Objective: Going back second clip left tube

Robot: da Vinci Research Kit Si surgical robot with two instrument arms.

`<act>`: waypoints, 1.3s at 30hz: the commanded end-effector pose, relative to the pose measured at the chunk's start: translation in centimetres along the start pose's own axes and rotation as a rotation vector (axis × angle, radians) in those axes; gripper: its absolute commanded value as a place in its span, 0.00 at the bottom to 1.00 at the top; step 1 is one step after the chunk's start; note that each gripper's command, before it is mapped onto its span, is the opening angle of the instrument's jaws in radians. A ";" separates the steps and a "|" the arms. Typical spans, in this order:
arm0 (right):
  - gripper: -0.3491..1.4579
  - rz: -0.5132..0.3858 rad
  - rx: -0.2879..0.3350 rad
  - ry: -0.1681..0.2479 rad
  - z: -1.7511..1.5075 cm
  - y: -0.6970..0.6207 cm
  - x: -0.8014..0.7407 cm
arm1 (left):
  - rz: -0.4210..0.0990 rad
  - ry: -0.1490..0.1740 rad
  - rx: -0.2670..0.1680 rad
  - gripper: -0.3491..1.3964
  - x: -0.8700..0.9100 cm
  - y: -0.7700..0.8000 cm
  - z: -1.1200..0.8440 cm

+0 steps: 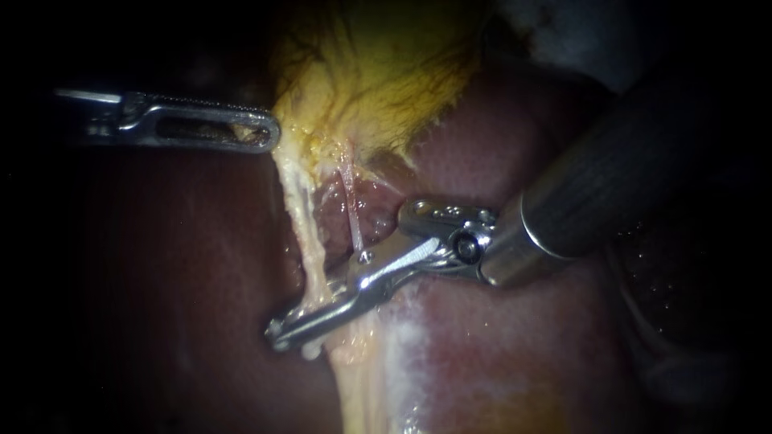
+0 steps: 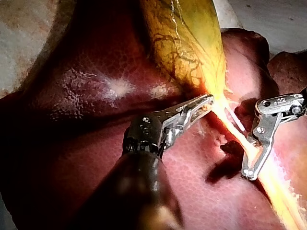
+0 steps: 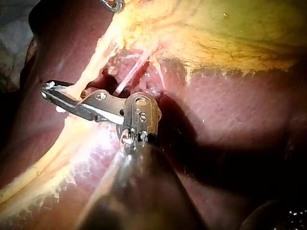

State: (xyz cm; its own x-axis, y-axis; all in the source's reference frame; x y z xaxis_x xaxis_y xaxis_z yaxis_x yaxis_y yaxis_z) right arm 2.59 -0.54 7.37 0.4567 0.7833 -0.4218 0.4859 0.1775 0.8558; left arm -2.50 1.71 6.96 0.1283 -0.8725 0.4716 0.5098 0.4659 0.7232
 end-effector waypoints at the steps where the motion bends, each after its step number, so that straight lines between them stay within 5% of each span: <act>1: 0.00 0.000 0.000 0.000 0.00 0.00 0.00 | 0.000 0.000 0.000 0.00 0.00 0.00 0.01; 6: 0.00 0.001 -0.006 0.007 -0.01 0.02 0.01 | 0.000 0.000 0.000 0.00 0.01 0.00 0.00; 8: 0.12 -0.124 -0.045 0.026 -0.03 0.06 0.02 | 0.000 0.000 0.000 0.00 0.01 -0.01 0.00; 11: 0.36 -0.166 -0.141 0.027 -0.06 0.12 0.01 | 0.000 0.000 0.000 0.00 0.01 0.00 0.00; 13: 0.46 -0.188 -0.213 -0.007 -0.09 0.17 0.01 | 0.000 0.000 0.000 0.00 0.01 -0.01 0.00; 15: 0.50 -0.216 -0.276 -0.029 -0.12 0.20 0.00 | 0.000 0.000 0.000 0.00 0.01 -0.01 0.00; 22: 0.53 -0.298 -0.465 0.035 -0.27 0.27 0.00 | 0.001 0.000 0.000 0.00 0.01 -0.01 -0.01; 31: 0.53 -0.448 -0.623 0.069 -0.48 -0.03 -0.07 | 0.001 0.000 0.001 0.00 0.01 0.00 -0.02; 39: 0.53 -0.546 -0.745 0.043 -0.89 -0.50 0.02 | 0.001 0.001 0.001 0.00 0.01 0.00 -0.03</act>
State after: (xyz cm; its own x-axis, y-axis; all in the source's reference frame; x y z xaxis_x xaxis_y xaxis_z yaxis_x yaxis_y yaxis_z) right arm 1.64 -0.06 7.16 0.2770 0.4867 -0.8285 0.0047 0.8615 0.5077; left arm -2.47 1.70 6.95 0.1293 -0.8721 0.4720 0.5090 0.4669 0.7231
